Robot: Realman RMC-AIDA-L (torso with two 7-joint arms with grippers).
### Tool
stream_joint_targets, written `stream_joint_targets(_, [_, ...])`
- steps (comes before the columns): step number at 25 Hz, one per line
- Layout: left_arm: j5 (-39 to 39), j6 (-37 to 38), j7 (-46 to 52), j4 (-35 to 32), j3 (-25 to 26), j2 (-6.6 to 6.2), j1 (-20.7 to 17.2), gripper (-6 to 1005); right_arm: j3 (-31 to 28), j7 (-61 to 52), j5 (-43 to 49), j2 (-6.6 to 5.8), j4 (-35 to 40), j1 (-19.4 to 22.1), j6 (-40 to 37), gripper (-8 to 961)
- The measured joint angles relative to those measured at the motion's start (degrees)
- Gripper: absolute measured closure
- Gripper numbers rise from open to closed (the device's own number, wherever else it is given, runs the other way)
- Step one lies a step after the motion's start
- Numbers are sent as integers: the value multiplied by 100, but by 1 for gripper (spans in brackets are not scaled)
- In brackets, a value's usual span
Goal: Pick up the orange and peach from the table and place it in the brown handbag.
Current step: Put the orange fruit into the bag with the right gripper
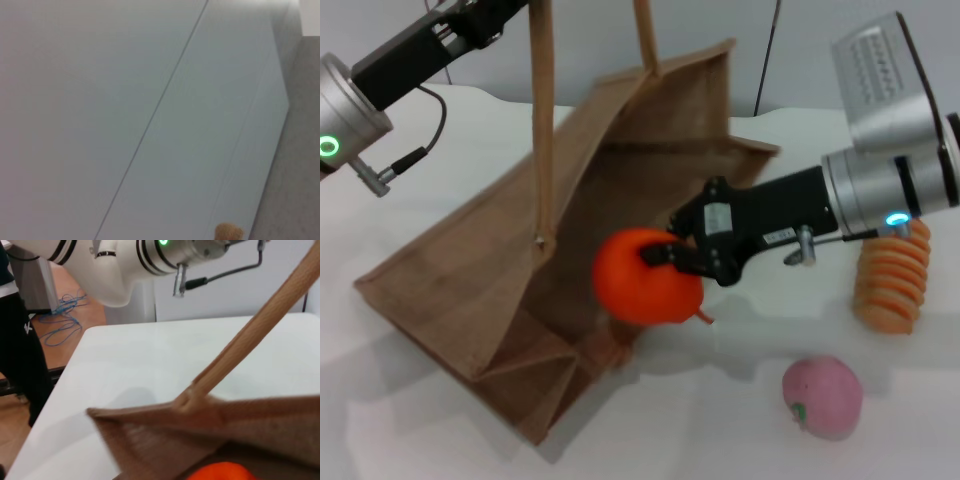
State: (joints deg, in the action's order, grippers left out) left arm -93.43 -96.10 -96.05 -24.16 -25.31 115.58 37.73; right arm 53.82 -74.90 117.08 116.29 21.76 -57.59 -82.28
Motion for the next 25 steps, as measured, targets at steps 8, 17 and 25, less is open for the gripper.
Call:
stream_joint_targets(8, [51, -85, 99, -2, -18, 2, 119, 878, 168, 21, -293, 17, -56, -212, 537, 892])
stream_joint_targets(17, [79, -441, 211, 15, -13, 18, 281, 878, 1382, 29, -1469, 32, -68, -141, 1999, 892])
stream_joint_targets(25, [24, -761, 245, 26, 47, 50, 297, 878, 2750, 30, -2542, 48, -68, -106, 3130, 880])
